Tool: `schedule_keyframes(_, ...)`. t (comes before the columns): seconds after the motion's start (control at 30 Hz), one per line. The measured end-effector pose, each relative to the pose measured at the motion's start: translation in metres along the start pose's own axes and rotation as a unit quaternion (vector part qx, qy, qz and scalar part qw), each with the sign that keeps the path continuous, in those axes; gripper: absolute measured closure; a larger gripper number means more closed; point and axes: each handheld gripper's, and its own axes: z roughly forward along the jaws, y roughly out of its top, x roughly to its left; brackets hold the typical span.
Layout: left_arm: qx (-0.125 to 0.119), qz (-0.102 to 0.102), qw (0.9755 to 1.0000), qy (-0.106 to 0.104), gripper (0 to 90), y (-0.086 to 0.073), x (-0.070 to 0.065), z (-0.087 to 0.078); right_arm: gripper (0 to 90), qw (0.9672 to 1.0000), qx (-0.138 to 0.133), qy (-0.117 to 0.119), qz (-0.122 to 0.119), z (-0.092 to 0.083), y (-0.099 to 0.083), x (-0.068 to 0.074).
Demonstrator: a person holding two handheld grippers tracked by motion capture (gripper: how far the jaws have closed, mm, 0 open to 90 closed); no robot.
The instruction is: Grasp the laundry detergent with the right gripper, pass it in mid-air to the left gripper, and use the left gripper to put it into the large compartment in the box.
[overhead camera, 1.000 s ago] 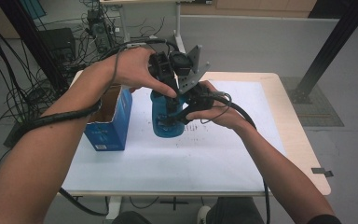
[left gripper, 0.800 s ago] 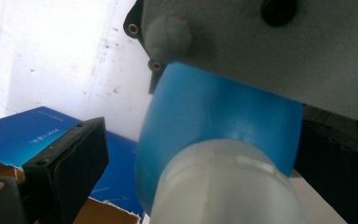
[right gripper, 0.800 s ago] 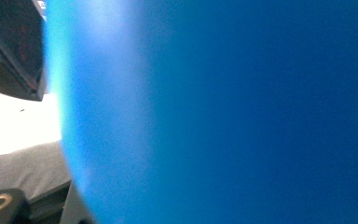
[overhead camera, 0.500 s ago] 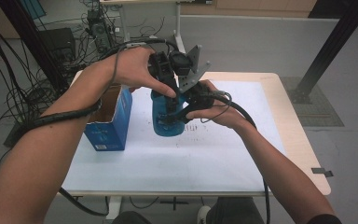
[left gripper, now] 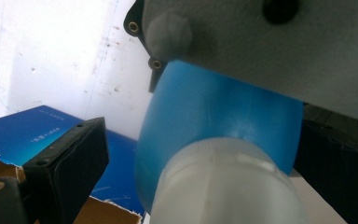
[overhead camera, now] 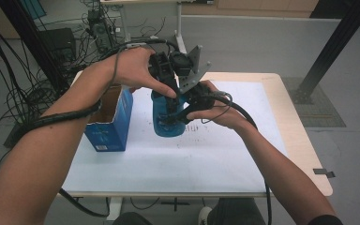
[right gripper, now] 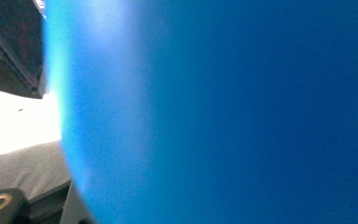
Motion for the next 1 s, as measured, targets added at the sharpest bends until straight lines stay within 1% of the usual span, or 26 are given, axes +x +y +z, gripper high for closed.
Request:
schedule_keyframes(0.37,0.003,0.003,1.0,0.0,4.7,0.0018,0.0003,0.0022,43.8,1.0,0.001,0.0,0.001,-0.0016,0.0004,0.0006)
schedule_keyframes(0.47,0.001,0.002,1.0,0.0,4.7,0.0018,0.0004,0.0022,43.8,1.0,0.0,0.0,0.0,-0.0025,0.0004,0.0002)
schedule_keyframes(0.53,-0.001,0.002,1.0,0.0,4.7,0.0019,0.0004,0.0019,43.7,1.0,0.003,-0.002,0.006,-0.0031,0.0002,0.0011)
schedule_keyframes(0.57,-0.001,0.002,1.0,-0.001,4.7,0.002,0.0004,0.0018,43.8,1.0,0.001,-0.001,0.0,-0.0025,0.0003,0.0004)
schedule_keyframes(0.67,0.002,0.005,1.0,0.001,4.8,0.0022,0.0001,0.0021,43.8,1.0,0.002,0.002,0.002,-0.0019,0.0006,0.0015)
schedule_keyframes(0.8,0.001,0.002,1.0,-0.002,4.8,0.0016,0.0001,0.0023,43.8,1.0,0.001,0.003,0.001,-0.0019,0.0008,0.0017)
schedule_keyframes(0.83,0.002,0.002,1.0,-0.001,4.8,0.0016,-0.0002,0.0026,43.8,1.0,0.0,-0.001,0.0,-0.0024,0.0007,0.0012)
schedule_keyframes(1.0,0.001,0.004,1.0,0.001,4.9,0.0026,-0.0005,0.0021,43.8,1.0,-0.002,-0.003,0.001,-0.0036,0.0007,0.0011)
